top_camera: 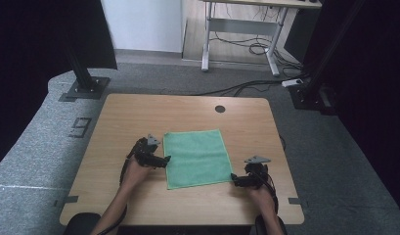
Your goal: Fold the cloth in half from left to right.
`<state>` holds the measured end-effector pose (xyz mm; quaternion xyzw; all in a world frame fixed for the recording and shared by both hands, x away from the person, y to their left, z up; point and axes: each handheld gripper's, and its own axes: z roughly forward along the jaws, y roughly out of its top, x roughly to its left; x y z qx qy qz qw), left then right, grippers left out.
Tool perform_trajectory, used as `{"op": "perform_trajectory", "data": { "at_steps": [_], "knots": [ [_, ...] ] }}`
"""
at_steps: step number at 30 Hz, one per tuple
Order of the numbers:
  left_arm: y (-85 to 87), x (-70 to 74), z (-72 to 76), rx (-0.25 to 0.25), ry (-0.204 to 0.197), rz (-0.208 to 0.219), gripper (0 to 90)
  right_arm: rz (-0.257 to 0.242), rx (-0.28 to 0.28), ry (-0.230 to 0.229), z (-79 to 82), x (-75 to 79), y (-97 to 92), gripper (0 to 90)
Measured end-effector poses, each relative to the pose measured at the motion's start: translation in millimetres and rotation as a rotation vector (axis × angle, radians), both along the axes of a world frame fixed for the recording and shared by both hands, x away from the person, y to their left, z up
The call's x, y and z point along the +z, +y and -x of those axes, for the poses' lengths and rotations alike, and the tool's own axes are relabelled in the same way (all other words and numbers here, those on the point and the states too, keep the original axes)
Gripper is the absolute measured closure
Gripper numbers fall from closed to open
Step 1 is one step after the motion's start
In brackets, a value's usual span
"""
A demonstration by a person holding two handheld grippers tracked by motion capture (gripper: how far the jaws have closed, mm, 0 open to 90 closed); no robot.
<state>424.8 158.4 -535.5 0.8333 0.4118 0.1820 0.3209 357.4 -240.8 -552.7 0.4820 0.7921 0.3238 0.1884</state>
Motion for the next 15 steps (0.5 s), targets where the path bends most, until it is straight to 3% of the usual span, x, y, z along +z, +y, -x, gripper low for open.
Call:
{"op": "perform_trajectory", "data": {
  "at_steps": [4, 8, 11, 15],
  "knots": [
    [-3.4, -9.0, -5.2, 0.013, 0.008, -0.049, 1.9, 0.0, 0.002, -0.002, 0.2, -0.1, -0.1, 4.5],
    [2.2, -10.3, -1.4, 0.016, 0.035, -0.015, 2.0, -0.001, 0.008, -0.005, 0.5, 0.0, -0.1, 5.3],
    [4.1, -8.2, 6.6, 0.002, 0.039, -0.041, 2.0, -0.001, 0.008, -0.008, 0.9, 0.1, 0.3, 6.1],
    [7.3, -7.3, 21.7, -0.012, 0.056, -0.045, 2.1, 0.0, 0.008, -0.007, 1.7, 0.5, 0.7, 7.2]
  ]
}}
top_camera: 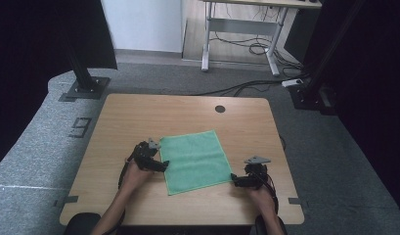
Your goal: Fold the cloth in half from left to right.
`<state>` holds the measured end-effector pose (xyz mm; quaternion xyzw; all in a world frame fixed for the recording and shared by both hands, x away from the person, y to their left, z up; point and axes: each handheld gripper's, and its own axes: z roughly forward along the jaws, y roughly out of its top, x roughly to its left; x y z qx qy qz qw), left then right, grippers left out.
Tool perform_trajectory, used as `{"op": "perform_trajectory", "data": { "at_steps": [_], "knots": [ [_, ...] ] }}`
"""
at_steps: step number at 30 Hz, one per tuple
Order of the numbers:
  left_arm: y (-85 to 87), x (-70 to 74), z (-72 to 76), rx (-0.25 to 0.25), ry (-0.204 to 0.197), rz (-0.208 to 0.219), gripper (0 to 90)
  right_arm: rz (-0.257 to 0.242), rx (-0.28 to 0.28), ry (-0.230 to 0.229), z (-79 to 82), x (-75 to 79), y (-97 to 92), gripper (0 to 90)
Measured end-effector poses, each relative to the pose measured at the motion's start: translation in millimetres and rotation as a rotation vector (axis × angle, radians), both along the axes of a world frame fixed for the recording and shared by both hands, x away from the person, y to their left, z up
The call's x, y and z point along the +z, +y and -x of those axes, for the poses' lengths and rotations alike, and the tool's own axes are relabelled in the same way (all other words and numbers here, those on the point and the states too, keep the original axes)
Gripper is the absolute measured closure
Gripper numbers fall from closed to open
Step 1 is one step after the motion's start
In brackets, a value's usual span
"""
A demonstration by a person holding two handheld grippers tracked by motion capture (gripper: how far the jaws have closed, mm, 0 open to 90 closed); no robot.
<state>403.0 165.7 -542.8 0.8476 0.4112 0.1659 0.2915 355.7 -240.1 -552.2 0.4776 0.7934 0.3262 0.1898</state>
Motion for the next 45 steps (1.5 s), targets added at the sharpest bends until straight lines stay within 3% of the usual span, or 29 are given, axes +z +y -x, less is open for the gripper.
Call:
{"op": "perform_trajectory", "data": {
  "at_steps": [6, 8, 11, 15, 22, 28, 38, 40, 45],
  "knots": [
    [8.8, -2.2, 13.7, -0.001, 0.033, 0.043, 1.0, 0.0, 0.012, 0.0, 0.3, 0.3, 1.4, 7.9],
    [9.6, -1.5, 12.1, -0.009, 0.024, 0.029, 0.1, 0.002, 0.015, 0.0, 0.3, 0.4, 1.4, 8.1],
    [13.3, 2.7, 5.6, -0.019, 0.008, 0.036, 0.0, -0.001, 0.017, 0.0, 0.1, 0.2, 1.1, 8.1],
    [21.9, 10.0, -9.9, 0.02, -0.017, 0.073, 0.0, -0.002, 0.019, 0.0, -0.1, 0.1, 0.9, 7.9],
    [32.0, 15.1, -38.6, 0.09, -0.053, 0.048, 0.5, -0.002, 0.019, 0.002, -0.4, 0.2, 1.0, 7.7],
    [35.0, 16.5, -57.0, 0.142, -0.07, 0.054, 0.8, -0.003, 0.021, 0.0, -0.6, -0.1, 0.7, 7.5],
    [34.6, -1.5, -69.0, 0.19, -0.056, 0.001, 0.6, -0.005, 0.025, -0.002, -0.7, -0.3, 0.4, 7.4],
    [35.8, -4.1, -69.1, 0.192, -0.057, 0.018, 0.0, -0.005, 0.025, -0.001, -0.8, -0.3, 0.4, 7.4],
    [40.9, -5.6, -72.7, 0.205, -0.005, 0.067, 0.0, -0.004, 0.031, 0.001, -1.3, -0.1, 0.1, 7.5]
  ]
}}
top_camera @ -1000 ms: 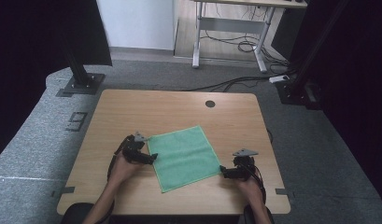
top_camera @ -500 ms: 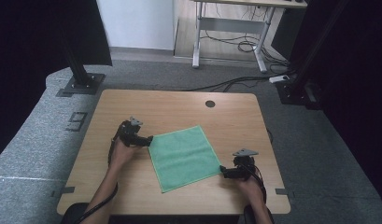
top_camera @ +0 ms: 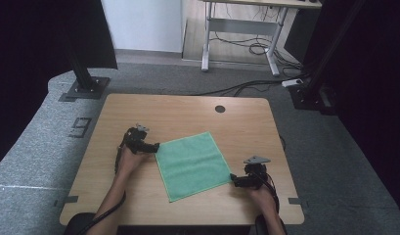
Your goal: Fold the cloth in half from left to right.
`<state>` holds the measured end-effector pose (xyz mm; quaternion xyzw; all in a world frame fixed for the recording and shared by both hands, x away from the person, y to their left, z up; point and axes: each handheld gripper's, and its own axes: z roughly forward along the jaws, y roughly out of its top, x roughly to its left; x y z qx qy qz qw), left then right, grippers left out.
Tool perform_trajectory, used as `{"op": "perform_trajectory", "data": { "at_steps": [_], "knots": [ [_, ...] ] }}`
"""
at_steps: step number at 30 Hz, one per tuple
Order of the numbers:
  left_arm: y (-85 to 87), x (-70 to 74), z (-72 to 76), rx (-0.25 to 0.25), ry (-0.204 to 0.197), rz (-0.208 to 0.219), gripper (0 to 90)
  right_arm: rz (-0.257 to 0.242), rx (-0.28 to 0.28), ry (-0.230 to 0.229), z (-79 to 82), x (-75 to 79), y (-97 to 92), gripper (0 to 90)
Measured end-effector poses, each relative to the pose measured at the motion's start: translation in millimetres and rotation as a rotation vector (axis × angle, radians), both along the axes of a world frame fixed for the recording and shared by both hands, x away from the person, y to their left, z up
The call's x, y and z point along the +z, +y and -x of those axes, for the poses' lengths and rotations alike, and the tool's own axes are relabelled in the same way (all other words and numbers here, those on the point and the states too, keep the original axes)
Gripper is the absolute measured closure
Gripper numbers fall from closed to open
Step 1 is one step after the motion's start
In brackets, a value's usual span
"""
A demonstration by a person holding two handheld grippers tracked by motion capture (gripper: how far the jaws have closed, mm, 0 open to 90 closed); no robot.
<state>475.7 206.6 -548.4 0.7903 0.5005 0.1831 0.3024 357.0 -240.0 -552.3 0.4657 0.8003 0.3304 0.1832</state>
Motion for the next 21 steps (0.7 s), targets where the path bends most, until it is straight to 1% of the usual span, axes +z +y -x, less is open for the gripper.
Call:
{"op": "perform_trajectory", "data": {
  "at_steps": [6, 9, 14, 17, 21],
  "knots": [
    [0.0, -0.1, 0.0, 0.0, -0.001, 0.0, 0.0, 0.007, 0.009, 0.013, -0.7, 1.9, 1.1, 8.2],
    [0.0, -0.1, 0.0, -0.001, -0.001, 0.0, 0.0, 0.023, 0.029, 0.008, 0.8, 5.5, 2.8, 8.1],
    [0.0, -0.1, 0.1, 0.0, -0.001, 0.001, 0.0, 0.016, 0.049, -0.007, 2.8, 11.6, 7.1, 8.2],
    [0.1, -0.1, 0.2, 0.0, -0.002, 0.001, 0.0, 0.012, 0.083, -0.013, 4.1, 15.3, 14.6, 8.1],
    [0.3, -0.1, 0.4, 0.001, -0.002, 0.003, 0.0, 0.001, 0.138, -0.008, 5.9, 17.9, 28.4, 8.2]
  ]
}}
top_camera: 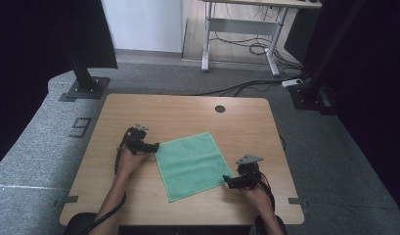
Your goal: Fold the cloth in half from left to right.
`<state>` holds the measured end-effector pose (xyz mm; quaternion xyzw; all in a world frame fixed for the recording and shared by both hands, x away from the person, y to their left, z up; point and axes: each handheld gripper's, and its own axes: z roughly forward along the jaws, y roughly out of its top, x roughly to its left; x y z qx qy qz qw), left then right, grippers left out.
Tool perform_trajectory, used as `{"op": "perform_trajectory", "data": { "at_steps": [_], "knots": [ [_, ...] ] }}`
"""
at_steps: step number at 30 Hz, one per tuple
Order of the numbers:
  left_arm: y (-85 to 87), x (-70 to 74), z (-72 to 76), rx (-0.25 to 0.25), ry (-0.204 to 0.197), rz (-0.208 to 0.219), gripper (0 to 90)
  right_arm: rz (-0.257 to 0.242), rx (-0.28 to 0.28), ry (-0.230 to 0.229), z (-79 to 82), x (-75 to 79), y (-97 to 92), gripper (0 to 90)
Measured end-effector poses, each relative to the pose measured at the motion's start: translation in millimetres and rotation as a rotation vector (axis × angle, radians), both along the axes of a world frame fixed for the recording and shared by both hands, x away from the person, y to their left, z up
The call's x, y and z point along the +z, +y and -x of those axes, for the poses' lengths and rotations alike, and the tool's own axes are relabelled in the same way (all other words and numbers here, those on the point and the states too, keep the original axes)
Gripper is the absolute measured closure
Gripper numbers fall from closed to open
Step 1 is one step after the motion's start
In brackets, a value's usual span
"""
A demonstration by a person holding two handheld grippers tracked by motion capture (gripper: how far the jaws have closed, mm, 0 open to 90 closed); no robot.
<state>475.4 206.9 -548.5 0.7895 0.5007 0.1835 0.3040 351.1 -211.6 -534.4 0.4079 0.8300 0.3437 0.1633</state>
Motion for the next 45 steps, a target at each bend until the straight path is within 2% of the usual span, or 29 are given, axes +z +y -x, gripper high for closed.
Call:
{"op": "perform_trajectory", "data": {
  "at_steps": [10, 20, 33, 40, 42, 45],
  "knots": [
    [0.3, 0.1, 0.5, 0.001, -0.001, -0.001, 0.5, -0.042, 0.165, 0.026, 7.7, 4.2, 47.5, 9.0],
    [0.4, 0.1, 0.5, 0.002, -0.002, -0.001, 0.7, -0.038, 0.313, 0.05, 18.0, 3.7, 100.8, 14.9],
    [0.3, 0.0, 0.8, 0.007, -0.005, 0.001, 1.0, -0.046, 0.476, 0.084, 35.8, 1.8, 154.0, 33.9],
    [0.4, 0.1, 0.8, 0.006, -0.003, 0.001, 1.0, -0.038, 0.556, 0.077, 46.0, 4.9, 173.8, 47.3],
    [0.4, 0.1, 0.8, 0.006, -0.003, 0.001, 1.0, -0.028, 0.571, 0.078, 48.8, 4.1, 178.6, 48.6],
    [0.3, 0.1, 0.8, 0.006, -0.003, 0.001, 1.0, 0.019, 0.582, 0.067, 50.2, 0.1, 184.0, 48.6]
  ]
}}
